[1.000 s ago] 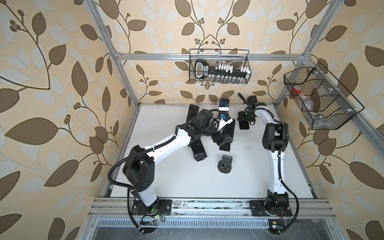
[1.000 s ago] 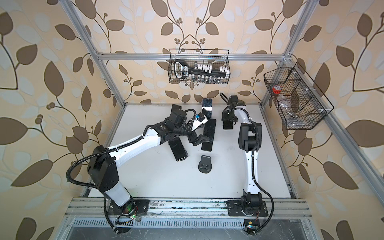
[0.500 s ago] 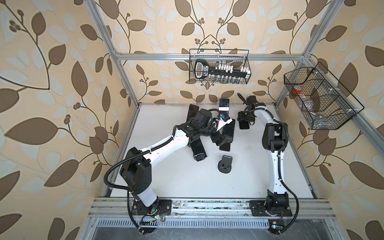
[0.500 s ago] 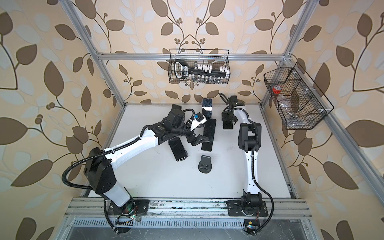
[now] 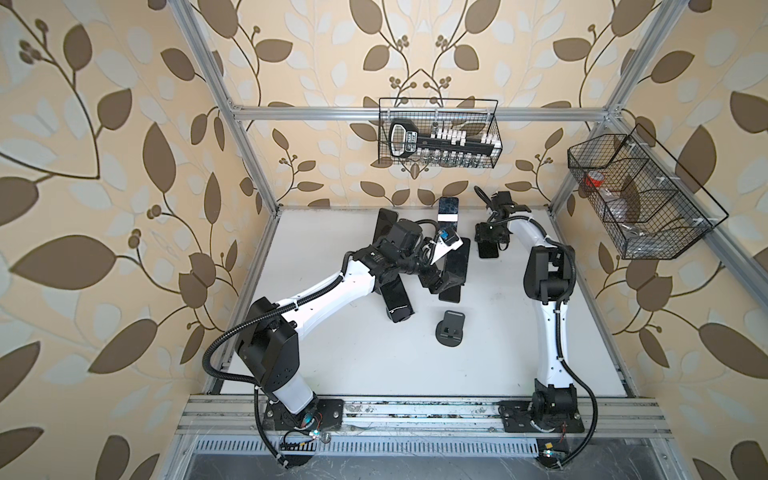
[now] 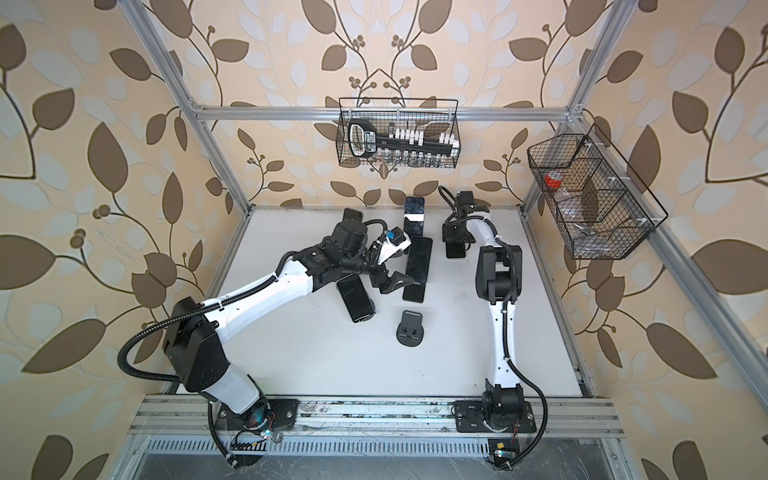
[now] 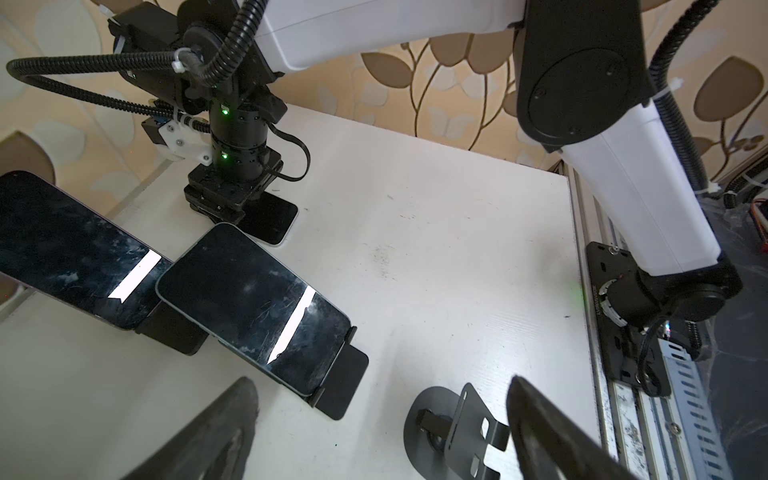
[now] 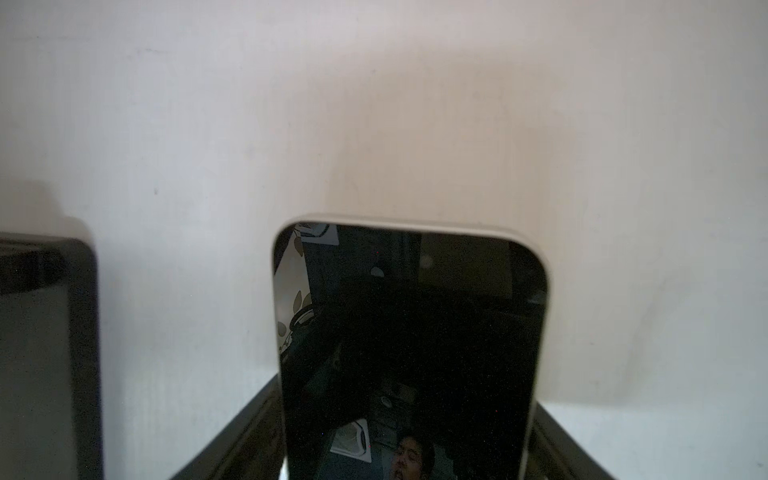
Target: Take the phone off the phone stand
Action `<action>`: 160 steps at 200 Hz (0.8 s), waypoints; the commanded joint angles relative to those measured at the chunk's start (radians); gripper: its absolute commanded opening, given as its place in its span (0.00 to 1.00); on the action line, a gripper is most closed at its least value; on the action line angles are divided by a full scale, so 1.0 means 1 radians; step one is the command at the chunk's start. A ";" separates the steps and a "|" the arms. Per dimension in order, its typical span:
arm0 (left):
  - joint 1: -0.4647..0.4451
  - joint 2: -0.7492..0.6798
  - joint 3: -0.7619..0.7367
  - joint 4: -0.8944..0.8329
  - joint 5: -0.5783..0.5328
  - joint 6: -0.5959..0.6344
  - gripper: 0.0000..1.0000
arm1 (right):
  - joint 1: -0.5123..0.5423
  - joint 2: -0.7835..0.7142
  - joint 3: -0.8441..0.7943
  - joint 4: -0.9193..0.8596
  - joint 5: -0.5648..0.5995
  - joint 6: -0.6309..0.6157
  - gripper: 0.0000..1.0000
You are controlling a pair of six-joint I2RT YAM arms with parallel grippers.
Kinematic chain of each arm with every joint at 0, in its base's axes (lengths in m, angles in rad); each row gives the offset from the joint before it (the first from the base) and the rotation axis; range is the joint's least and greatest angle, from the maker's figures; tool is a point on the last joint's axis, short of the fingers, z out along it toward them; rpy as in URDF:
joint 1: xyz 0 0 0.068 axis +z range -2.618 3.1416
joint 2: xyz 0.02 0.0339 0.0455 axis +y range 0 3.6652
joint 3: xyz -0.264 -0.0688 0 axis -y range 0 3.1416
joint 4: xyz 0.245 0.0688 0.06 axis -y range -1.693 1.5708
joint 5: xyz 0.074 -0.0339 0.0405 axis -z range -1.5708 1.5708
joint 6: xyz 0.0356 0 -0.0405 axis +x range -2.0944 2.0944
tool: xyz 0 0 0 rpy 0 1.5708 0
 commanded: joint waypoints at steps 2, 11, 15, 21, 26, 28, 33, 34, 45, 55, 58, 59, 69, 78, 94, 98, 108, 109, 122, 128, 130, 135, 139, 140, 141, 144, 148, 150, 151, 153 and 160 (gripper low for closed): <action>-0.008 -0.063 -0.013 0.012 -0.009 0.022 0.93 | 0.006 0.058 -0.030 -0.058 0.001 0.019 0.76; -0.008 -0.066 -0.016 0.013 -0.012 0.024 0.94 | 0.005 0.059 -0.028 -0.060 0.001 0.021 0.76; -0.008 -0.067 -0.019 0.014 -0.013 0.025 0.94 | 0.005 0.060 -0.027 -0.060 0.002 0.022 0.76; -0.008 -0.069 -0.020 0.014 -0.015 0.025 0.94 | 0.005 0.060 -0.028 -0.061 0.005 0.023 0.76; -0.008 -0.070 -0.022 0.014 -0.016 0.025 0.94 | 0.005 0.061 -0.028 -0.062 0.006 0.024 0.76; -0.009 -0.071 -0.021 0.014 -0.017 0.025 0.94 | 0.005 0.061 -0.029 -0.062 0.006 0.024 0.76; -0.009 -0.073 -0.021 0.014 -0.017 0.025 0.94 | 0.005 0.061 -0.030 -0.062 0.005 0.026 0.76; -0.008 -0.072 -0.022 0.014 -0.017 0.025 0.94 | 0.005 0.061 -0.029 -0.062 0.004 0.026 0.76; -0.008 -0.075 -0.026 0.016 -0.016 0.025 0.94 | 0.006 0.062 -0.030 -0.062 -0.010 0.031 0.76; -0.008 -0.077 -0.027 0.016 -0.016 0.028 0.94 | 0.005 0.064 -0.033 -0.061 -0.030 0.039 0.76; -0.009 -0.077 -0.028 0.014 -0.016 0.027 0.94 | 0.006 0.066 -0.034 -0.059 -0.034 0.042 0.76; -0.008 -0.078 -0.027 0.014 -0.017 0.027 0.94 | 0.007 0.066 -0.034 -0.058 -0.037 0.043 0.76; -0.008 -0.081 -0.029 0.014 -0.017 0.030 0.94 | 0.010 0.068 -0.039 -0.053 -0.055 0.051 0.76; -0.009 -0.082 -0.031 0.013 -0.017 0.031 0.94 | 0.013 0.072 -0.041 -0.045 -0.065 0.059 0.76; -0.008 -0.084 -0.034 0.010 -0.021 0.033 0.94 | 0.023 0.080 -0.044 -0.040 -0.070 0.065 0.76; -0.008 -0.084 -0.033 0.010 -0.021 0.033 0.94 | 0.025 0.082 -0.044 -0.039 -0.072 0.068 0.76; -0.008 -0.086 -0.034 0.008 -0.023 0.033 0.94 | 0.032 0.089 -0.044 -0.036 -0.079 0.076 0.76; -0.009 -0.086 -0.034 0.008 -0.023 0.033 0.94 | 0.032 0.090 -0.044 -0.035 -0.079 0.077 0.76; -0.009 -0.087 -0.037 0.008 -0.023 0.035 0.94 | 0.038 0.097 -0.043 -0.031 -0.084 0.086 0.75; -0.008 -0.088 -0.037 0.008 -0.024 0.034 0.94 | 0.042 0.100 -0.041 -0.030 -0.081 0.088 0.75; -0.008 -0.088 -0.038 0.008 -0.024 0.034 0.94 | 0.043 0.100 -0.041 -0.030 -0.081 0.088 0.75; -0.008 -0.088 -0.037 0.008 -0.024 0.036 0.94 | 0.046 0.103 -0.041 -0.031 -0.079 0.091 0.75; -0.008 -0.088 -0.037 0.008 -0.025 0.034 0.94 | 0.049 0.104 -0.040 -0.031 -0.076 0.094 0.75; -0.008 -0.087 -0.037 0.008 -0.025 0.035 0.94 | 0.049 0.104 -0.040 -0.031 -0.077 0.094 0.75; -0.009 -0.088 -0.037 0.008 -0.026 0.035 0.94 | 0.050 0.104 -0.040 -0.030 -0.075 0.095 0.75; -0.008 -0.088 -0.037 0.008 -0.026 0.035 0.94 | 0.051 0.106 -0.041 -0.031 -0.075 0.097 0.75; -0.008 -0.088 -0.036 0.008 -0.026 0.036 0.94 | 0.051 0.107 -0.041 -0.032 -0.074 0.102 0.75; -0.008 -0.089 -0.037 0.007 -0.026 0.035 0.94 | 0.052 0.107 -0.042 -0.031 -0.075 0.104 0.75; -0.008 -0.089 -0.035 0.007 -0.026 0.035 0.94 | 0.052 0.109 -0.042 -0.031 -0.075 0.105 0.75; -0.008 -0.089 -0.036 0.006 -0.026 0.033 0.94 | 0.053 0.109 -0.042 -0.031 -0.076 0.107 0.75; -0.009 -0.089 -0.034 0.006 -0.026 0.033 0.94 | 0.055 0.110 -0.044 -0.031 -0.075 0.113 0.75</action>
